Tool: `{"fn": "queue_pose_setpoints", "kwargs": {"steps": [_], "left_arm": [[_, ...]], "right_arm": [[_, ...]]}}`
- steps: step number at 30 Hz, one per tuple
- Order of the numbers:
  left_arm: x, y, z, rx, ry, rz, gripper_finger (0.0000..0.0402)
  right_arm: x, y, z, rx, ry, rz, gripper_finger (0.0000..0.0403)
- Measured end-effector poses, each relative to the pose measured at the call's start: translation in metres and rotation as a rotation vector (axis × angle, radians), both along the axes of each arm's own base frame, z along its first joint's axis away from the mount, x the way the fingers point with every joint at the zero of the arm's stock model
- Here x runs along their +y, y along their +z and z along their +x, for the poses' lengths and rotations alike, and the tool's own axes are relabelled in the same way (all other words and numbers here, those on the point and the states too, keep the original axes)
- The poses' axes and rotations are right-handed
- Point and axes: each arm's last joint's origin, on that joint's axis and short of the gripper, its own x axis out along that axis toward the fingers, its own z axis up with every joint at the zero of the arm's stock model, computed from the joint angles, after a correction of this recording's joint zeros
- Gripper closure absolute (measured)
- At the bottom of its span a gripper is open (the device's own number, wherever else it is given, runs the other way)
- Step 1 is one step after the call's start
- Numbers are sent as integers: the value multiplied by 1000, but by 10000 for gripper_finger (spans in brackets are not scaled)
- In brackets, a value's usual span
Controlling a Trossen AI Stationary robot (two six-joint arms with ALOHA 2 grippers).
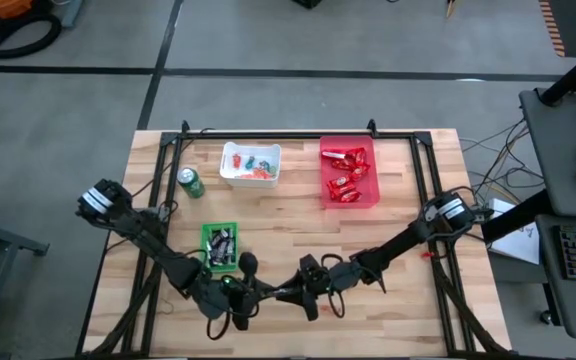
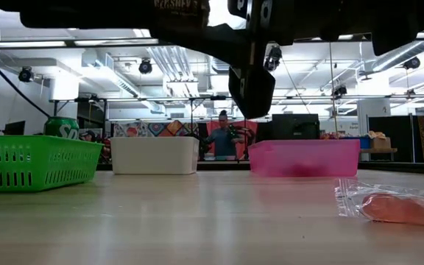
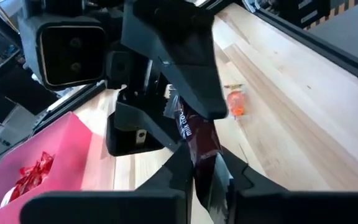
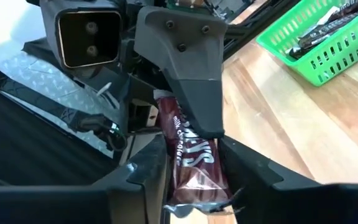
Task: Organize candy in baskets
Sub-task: Put the brown chocolate into the green basket
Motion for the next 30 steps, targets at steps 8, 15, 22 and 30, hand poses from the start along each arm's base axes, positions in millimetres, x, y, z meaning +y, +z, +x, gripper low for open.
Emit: {"fn": "queue_pose_setpoints", "kwargs": {"steps": [8,15,22,30], "left_arm": [[4,15,-22,92,23,-65,395],[29,50,-55,397,259,-135,395],[57,53,-85,617,649,-148,395],[67,21,-90,714,755,-137,367]], "right_arm": [[-4,2,-2,42,-1,-61,197],[-9,5,-5,142,-15,-119,166],[-9,6,-5,135,-11,-141,161],[-9,6,-5,133,-6,-159,161]]}}
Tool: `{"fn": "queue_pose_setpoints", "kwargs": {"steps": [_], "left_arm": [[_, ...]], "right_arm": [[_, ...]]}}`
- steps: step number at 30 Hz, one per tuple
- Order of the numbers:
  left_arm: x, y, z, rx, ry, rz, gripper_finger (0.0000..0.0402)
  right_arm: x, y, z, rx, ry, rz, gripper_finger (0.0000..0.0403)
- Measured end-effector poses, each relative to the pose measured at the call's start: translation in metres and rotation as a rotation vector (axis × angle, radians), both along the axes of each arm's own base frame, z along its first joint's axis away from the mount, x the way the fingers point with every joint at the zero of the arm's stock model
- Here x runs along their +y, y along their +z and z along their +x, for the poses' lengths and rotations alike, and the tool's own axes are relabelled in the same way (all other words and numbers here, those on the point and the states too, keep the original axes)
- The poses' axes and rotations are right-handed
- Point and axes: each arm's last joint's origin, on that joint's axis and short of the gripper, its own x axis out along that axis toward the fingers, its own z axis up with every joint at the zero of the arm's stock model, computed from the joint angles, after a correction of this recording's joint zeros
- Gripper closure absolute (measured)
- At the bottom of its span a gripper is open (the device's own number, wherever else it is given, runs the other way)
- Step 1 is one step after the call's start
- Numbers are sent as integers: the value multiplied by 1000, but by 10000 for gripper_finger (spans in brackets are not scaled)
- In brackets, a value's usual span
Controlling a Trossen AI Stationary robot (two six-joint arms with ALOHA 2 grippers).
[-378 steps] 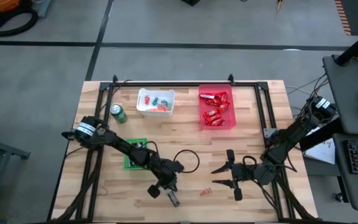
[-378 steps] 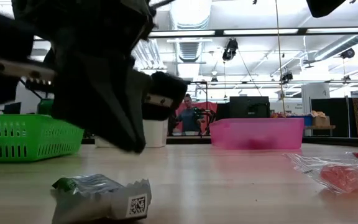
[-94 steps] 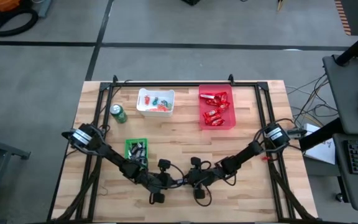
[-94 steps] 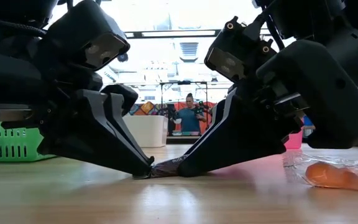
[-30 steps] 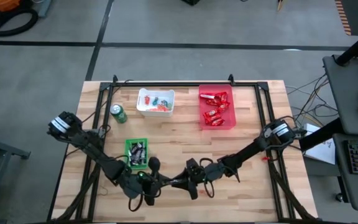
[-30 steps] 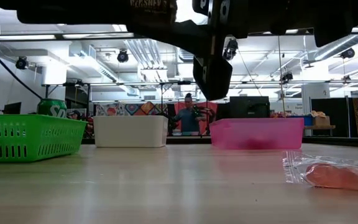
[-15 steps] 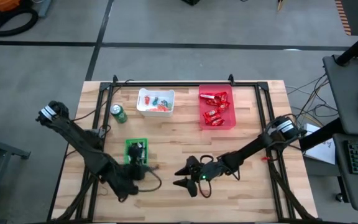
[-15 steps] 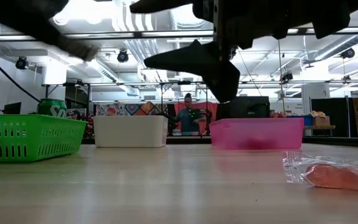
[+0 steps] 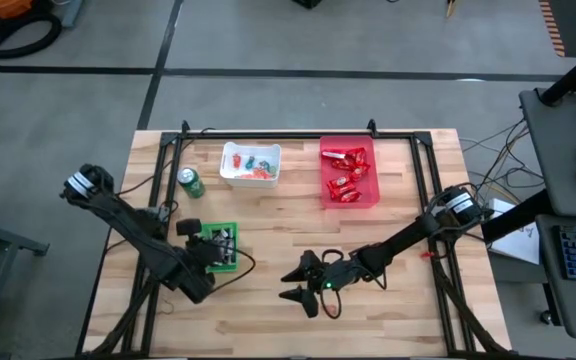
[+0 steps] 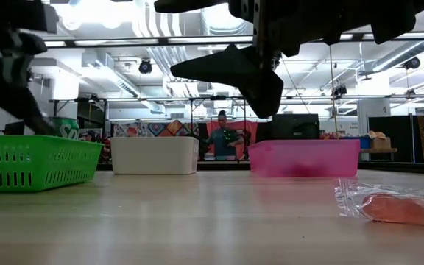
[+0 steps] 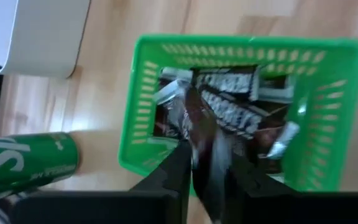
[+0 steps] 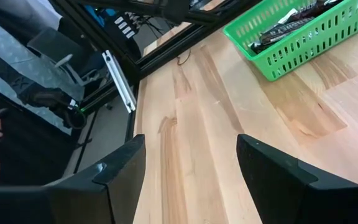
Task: Organize candy in baskets
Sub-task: Put the brown chocolate into the green basket, then put the orange gummy into the white bin
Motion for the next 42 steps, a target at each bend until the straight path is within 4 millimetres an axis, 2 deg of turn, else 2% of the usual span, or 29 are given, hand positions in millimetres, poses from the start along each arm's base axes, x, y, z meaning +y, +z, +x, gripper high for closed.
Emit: {"fn": "queue_pose_setpoints", "kwargs": {"steps": [4,10,14,24,27,34,38,42], "left_arm": [[-1,-9,1,31,-1,27,336],[-4,-8,5,31,-14,24,292],[-10,2,9,6,-30,-3,279],[-22,36,21,-26,-166,-26,277],[-34,44,27,-125,-266,-25,277],[-75,60,42,-465,-575,-34,277],[-90,66,47,-624,-664,-64,277],[-96,69,50,-735,-698,-92,277]], "right_arm": [[0,2,0,-2,6,3,161],[-1,9,-3,-1,11,6,161],[1,14,-5,17,69,20,161],[4,23,-19,112,104,-17,161],[8,25,-24,134,125,-40,161],[20,28,-35,153,173,-75,161],[28,31,-41,153,206,-87,161],[36,31,-46,157,227,-73,161]]}}
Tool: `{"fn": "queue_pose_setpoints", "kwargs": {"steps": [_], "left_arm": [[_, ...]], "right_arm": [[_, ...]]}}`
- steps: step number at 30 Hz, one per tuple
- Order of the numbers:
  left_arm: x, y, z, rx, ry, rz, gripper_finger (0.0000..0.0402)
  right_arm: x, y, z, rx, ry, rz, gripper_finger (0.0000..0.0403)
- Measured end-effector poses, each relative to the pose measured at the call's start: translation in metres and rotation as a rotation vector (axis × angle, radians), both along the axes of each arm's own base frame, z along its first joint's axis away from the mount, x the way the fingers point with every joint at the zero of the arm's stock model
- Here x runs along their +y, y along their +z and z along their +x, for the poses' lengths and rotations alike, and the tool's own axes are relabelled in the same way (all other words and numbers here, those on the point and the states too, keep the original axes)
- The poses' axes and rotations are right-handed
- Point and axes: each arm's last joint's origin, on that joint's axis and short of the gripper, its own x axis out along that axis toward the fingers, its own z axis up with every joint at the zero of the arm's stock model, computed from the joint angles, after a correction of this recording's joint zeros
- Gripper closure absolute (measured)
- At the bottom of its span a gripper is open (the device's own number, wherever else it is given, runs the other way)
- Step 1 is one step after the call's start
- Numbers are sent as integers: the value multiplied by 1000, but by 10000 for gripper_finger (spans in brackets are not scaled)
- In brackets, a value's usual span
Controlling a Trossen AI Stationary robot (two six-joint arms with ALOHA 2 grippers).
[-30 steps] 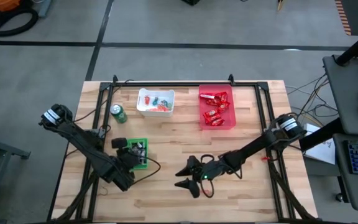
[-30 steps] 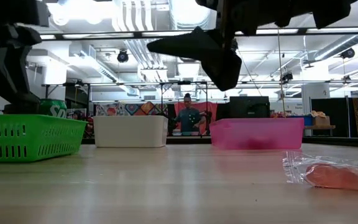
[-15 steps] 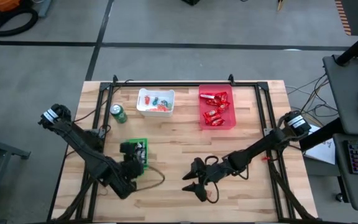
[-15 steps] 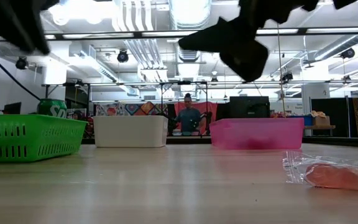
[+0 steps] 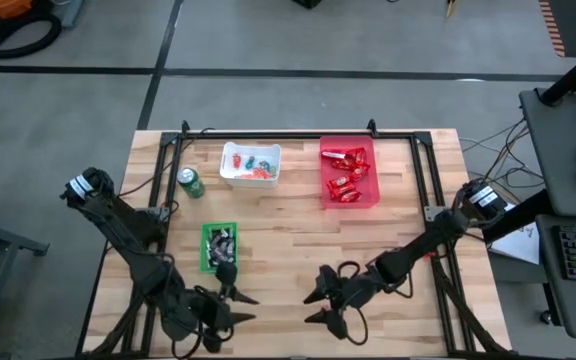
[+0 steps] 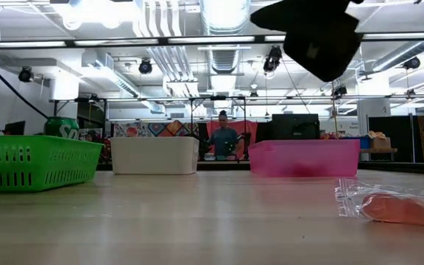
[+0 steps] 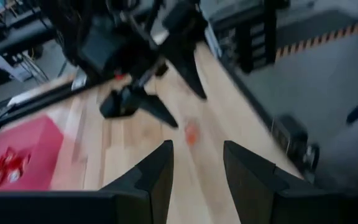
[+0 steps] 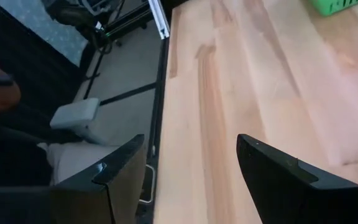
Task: Organize candy in baskets
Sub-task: Put the orange gummy into the white bin
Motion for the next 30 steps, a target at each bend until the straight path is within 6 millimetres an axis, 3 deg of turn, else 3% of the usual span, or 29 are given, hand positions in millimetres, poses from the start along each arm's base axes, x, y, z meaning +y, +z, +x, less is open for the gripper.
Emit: {"fn": "queue_pose_setpoints", "kwargs": {"steps": [15,23,30], "left_arm": [[-2,6,4,-63,0,-59,277],[-1,6,5,-64,3,-45,277],[5,2,6,-51,67,33,277]], "right_arm": [[8,-14,-15,352,-124,308,161],[4,-27,-25,564,-239,356,161],[4,-25,-27,647,-291,347,161]]}}
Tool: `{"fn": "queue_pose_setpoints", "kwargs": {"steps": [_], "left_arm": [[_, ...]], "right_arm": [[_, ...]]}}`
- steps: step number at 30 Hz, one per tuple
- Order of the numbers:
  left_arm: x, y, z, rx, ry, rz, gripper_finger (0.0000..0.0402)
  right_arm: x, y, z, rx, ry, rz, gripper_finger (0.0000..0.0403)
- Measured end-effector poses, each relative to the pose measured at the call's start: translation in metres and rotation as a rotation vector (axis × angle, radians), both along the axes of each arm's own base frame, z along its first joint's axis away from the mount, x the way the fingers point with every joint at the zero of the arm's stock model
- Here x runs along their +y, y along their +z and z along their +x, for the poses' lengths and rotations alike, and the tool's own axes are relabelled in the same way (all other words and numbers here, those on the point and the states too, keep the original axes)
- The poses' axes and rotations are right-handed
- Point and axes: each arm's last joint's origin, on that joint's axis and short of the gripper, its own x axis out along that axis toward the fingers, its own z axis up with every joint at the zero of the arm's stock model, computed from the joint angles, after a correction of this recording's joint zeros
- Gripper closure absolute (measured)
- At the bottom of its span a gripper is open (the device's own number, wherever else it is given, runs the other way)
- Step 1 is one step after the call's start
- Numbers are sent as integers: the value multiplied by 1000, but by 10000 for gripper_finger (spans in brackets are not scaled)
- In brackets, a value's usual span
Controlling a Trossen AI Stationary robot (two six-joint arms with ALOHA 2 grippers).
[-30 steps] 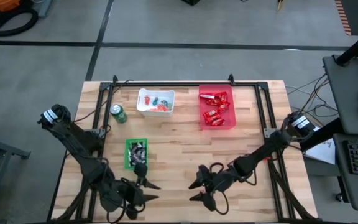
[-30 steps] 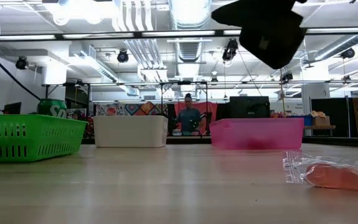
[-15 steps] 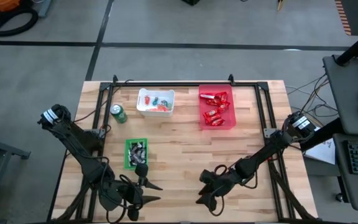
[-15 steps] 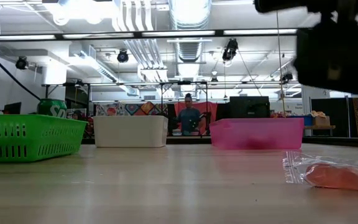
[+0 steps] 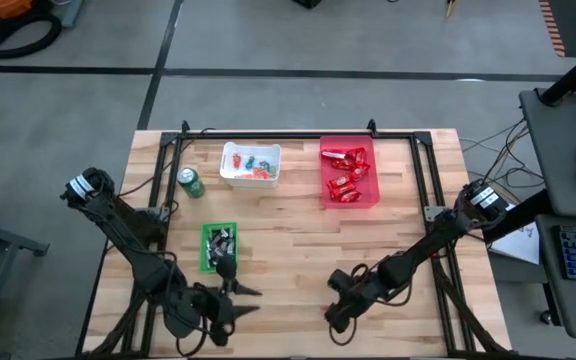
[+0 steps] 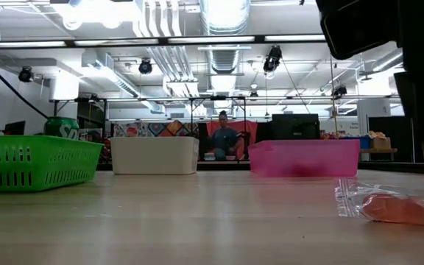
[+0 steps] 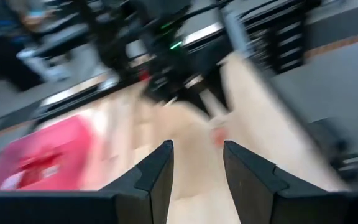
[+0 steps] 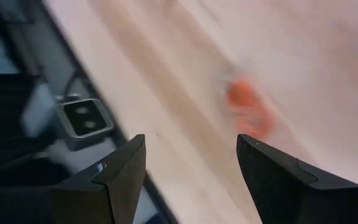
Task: Organize candy in baskets
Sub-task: Put the orange gummy into the white bin
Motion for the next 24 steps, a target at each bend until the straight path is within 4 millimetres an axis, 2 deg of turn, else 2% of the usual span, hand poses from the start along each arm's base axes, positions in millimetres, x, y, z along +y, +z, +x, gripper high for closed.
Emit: {"fn": "queue_pose_setpoints", "kwargs": {"steps": [5,10,17,24], "left_arm": [[11,-8,-4,9,187,122,277],[14,-13,-7,38,222,157,277],[14,-13,-7,37,226,150,277],[15,-13,-6,40,228,154,277]], "right_arm": [[-3,16,-4,155,-27,-157,161],[-1,27,-1,156,-46,-242,161],[7,11,9,177,18,-279,161],[35,-1,21,96,327,-447,161]]}}
